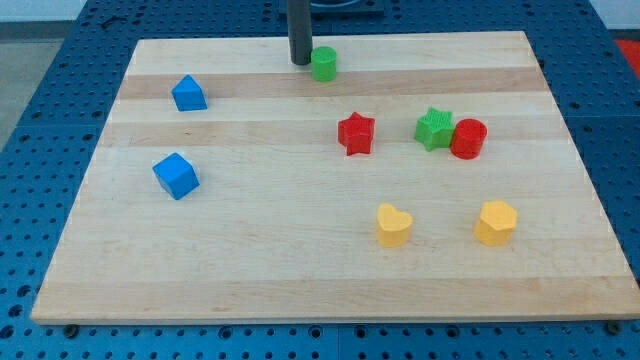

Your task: Slide green circle closer to red star

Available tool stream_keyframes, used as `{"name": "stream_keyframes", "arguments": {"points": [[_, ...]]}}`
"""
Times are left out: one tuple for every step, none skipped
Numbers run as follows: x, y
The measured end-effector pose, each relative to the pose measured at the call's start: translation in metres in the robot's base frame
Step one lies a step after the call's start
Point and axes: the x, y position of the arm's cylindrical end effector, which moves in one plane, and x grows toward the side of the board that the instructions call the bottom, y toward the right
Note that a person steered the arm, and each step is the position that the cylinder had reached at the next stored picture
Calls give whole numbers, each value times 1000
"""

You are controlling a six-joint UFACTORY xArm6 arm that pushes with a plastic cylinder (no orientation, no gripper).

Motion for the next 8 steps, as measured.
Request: {"name": "stream_keyframes", "arguments": {"points": [[-34,-1],[-32,11],[-18,16],[-18,17],[17,29],[32,29],[32,29],[62,29]]}}
